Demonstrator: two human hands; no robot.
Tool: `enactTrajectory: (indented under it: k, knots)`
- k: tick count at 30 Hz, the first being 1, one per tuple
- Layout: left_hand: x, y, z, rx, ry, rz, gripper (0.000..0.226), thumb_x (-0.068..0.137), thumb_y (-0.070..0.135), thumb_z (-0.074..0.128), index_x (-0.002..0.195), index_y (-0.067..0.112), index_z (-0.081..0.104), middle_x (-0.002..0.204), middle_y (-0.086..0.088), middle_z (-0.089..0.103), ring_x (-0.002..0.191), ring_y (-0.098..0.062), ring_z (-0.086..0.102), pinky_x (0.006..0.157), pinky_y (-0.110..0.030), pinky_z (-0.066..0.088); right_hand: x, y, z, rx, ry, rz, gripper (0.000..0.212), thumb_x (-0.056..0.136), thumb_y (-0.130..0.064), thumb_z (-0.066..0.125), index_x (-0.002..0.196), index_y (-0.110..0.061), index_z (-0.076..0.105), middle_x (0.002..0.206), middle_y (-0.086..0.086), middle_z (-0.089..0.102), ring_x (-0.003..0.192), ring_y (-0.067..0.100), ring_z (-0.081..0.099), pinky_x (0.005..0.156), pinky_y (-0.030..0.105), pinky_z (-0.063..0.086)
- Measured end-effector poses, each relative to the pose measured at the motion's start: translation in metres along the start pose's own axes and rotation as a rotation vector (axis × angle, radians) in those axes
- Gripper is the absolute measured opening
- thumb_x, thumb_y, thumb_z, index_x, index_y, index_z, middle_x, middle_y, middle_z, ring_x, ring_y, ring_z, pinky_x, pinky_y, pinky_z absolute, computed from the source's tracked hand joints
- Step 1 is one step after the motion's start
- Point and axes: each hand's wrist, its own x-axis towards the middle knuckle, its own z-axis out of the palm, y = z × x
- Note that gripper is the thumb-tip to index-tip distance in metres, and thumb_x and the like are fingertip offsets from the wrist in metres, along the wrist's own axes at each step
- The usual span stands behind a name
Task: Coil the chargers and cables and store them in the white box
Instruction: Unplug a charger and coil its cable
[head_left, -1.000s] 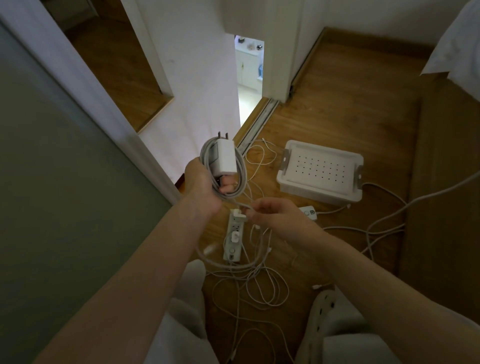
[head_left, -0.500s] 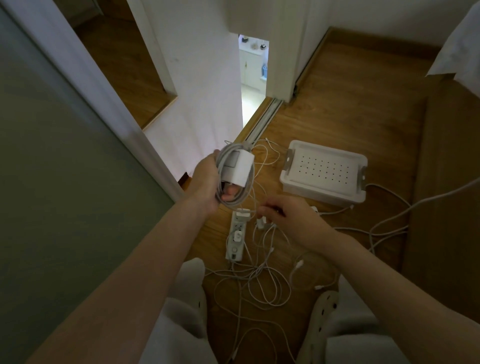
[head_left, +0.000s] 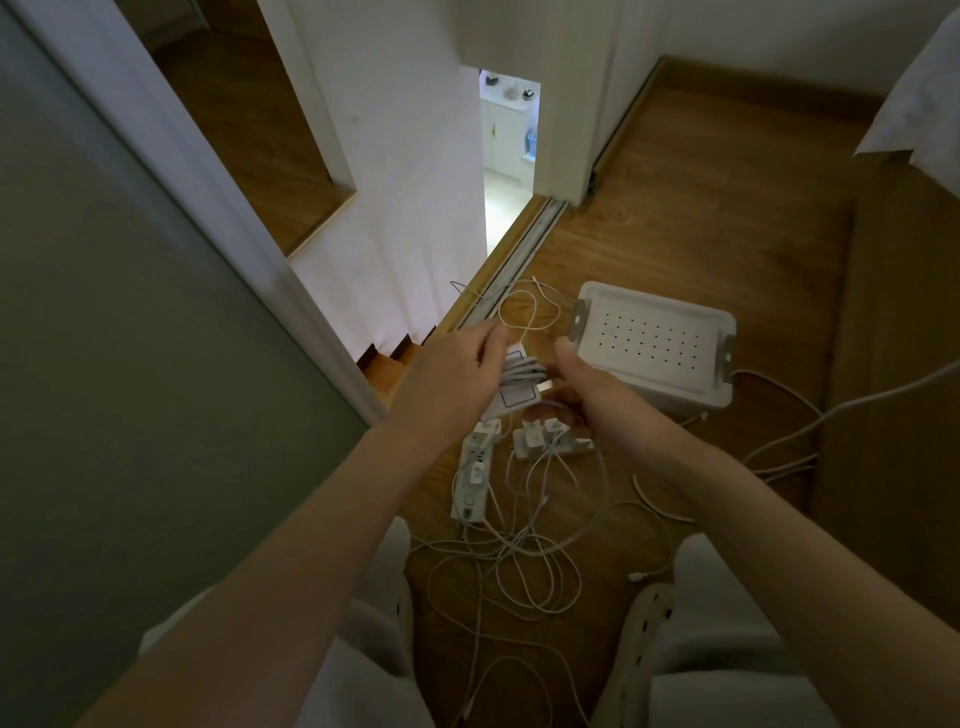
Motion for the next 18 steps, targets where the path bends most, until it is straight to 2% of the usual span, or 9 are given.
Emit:
enactTrajectory:
  k: [1, 3, 5, 8, 9, 11, 13, 15, 18]
  knots:
    - [-0.001, 0.000, 0.000, -0.004, -0.019, 0.015, 0.029, 0.102, 0.026, 0.031, 0.087, 0.014, 0.052, 0.074, 0.000, 0.057, 0.072, -0.016, 0.062, 0.059, -0.026, 0.053, -0.002, 0.001, 0.002, -0.112, 0.004, -0.044, 0.048, 0.094, -0.055, 0.020, 0.111, -0.028, 0.056, 0.089, -0.007, 0.066, 0.069, 0.000, 0.058, 0.066, 0.023, 0.044]
    - [-0.001, 0.000, 0.001, -0.050, -0.056, 0.020, 0.026, 0.101, 0.027, 0.031, 0.088, 0.017, 0.051, 0.076, -0.003, 0.058, 0.073, -0.020, 0.063, 0.062, -0.034, 0.056, -0.005, 0.003, 0.004, -0.271, 0.047, -0.119, 0.053, 0.091, -0.056, 0.029, 0.129, -0.023, 0.047, 0.096, -0.007, 0.064, 0.088, 0.008, 0.063, 0.080, 0.033, 0.053]
    - [-0.001, 0.000, 0.001, -0.093, -0.087, 0.011, 0.026, 0.101, 0.029, 0.031, 0.090, 0.018, 0.051, 0.081, -0.010, 0.061, 0.075, -0.023, 0.064, 0.064, -0.039, 0.056, -0.006, 0.004, 0.003, -0.287, 0.081, -0.172, 0.046, 0.093, -0.049, 0.036, 0.128, -0.021, 0.046, 0.096, -0.004, 0.063, 0.091, 0.019, 0.063, 0.080, 0.036, 0.052]
    - [-0.001, -0.001, 0.000, -0.157, -0.138, -0.029, 0.031, 0.101, 0.034, 0.028, 0.093, 0.016, 0.052, 0.087, -0.011, 0.062, 0.079, -0.024, 0.064, 0.067, -0.038, 0.055, -0.007, 0.004, -0.001, -0.268, 0.046, -0.231, 0.032, 0.094, -0.039, 0.041, 0.122, -0.024, 0.048, 0.097, 0.001, 0.063, 0.090, 0.030, 0.061, 0.076, 0.040, 0.052]
    - [0.000, -0.001, -0.001, -0.191, -0.146, -0.059, 0.034, 0.101, 0.036, 0.028, 0.094, 0.014, 0.054, 0.088, -0.011, 0.063, 0.081, -0.024, 0.064, 0.069, -0.038, 0.055, -0.007, 0.004, -0.002, -0.264, 0.028, -0.250, 0.035, 0.094, -0.036, 0.043, 0.126, -0.024, 0.045, 0.097, -0.001, 0.061, 0.087, 0.026, 0.060, 0.074, 0.037, 0.051]
    - [0.001, -0.001, -0.003, -0.258, -0.133, -0.136, 0.042, 0.100, 0.039, 0.028, 0.096, 0.010, 0.058, 0.091, -0.012, 0.064, 0.083, -0.024, 0.064, 0.072, -0.037, 0.055, -0.006, 0.004, -0.004, -0.267, -0.003, -0.294, 0.042, 0.093, -0.033, 0.047, 0.134, -0.024, 0.040, 0.094, -0.012, 0.056, 0.082, 0.004, 0.057, 0.069, 0.020, 0.046]
    - [0.002, 0.000, -0.005, -0.289, -0.111, -0.174, 0.047, 0.099, 0.040, 0.030, 0.097, 0.006, 0.062, 0.090, -0.013, 0.065, 0.081, -0.022, 0.065, 0.071, -0.034, 0.055, -0.005, 0.001, -0.007, -0.299, -0.029, -0.349, 0.038, 0.092, -0.030, 0.050, 0.129, -0.025, 0.045, 0.088, -0.016, 0.054, 0.072, -0.006, 0.053, 0.064, 0.012, 0.042]
    - [0.003, 0.000, -0.005, -0.283, -0.116, -0.157, 0.045, 0.099, 0.039, 0.032, 0.096, 0.006, 0.062, 0.088, -0.012, 0.065, 0.079, -0.021, 0.065, 0.069, -0.033, 0.055, -0.004, -0.001, -0.010, -0.359, -0.041, -0.383, 0.025, 0.092, -0.032, 0.051, 0.116, -0.025, 0.054, 0.079, -0.013, 0.055, 0.062, -0.005, 0.050, 0.058, 0.011, 0.041]
    - [0.002, -0.004, -0.005, -0.222, -0.151, -0.089, 0.039, 0.100, 0.036, 0.034, 0.094, 0.011, 0.062, 0.087, -0.011, 0.065, 0.080, -0.024, 0.064, 0.072, -0.043, 0.056, -0.003, 0.002, -0.010, -0.439, -0.024, -0.384, 0.020, 0.091, -0.032, 0.053, 0.108, -0.023, 0.058, 0.075, -0.010, 0.056, 0.060, -0.005, 0.049, 0.057, 0.011, 0.041]
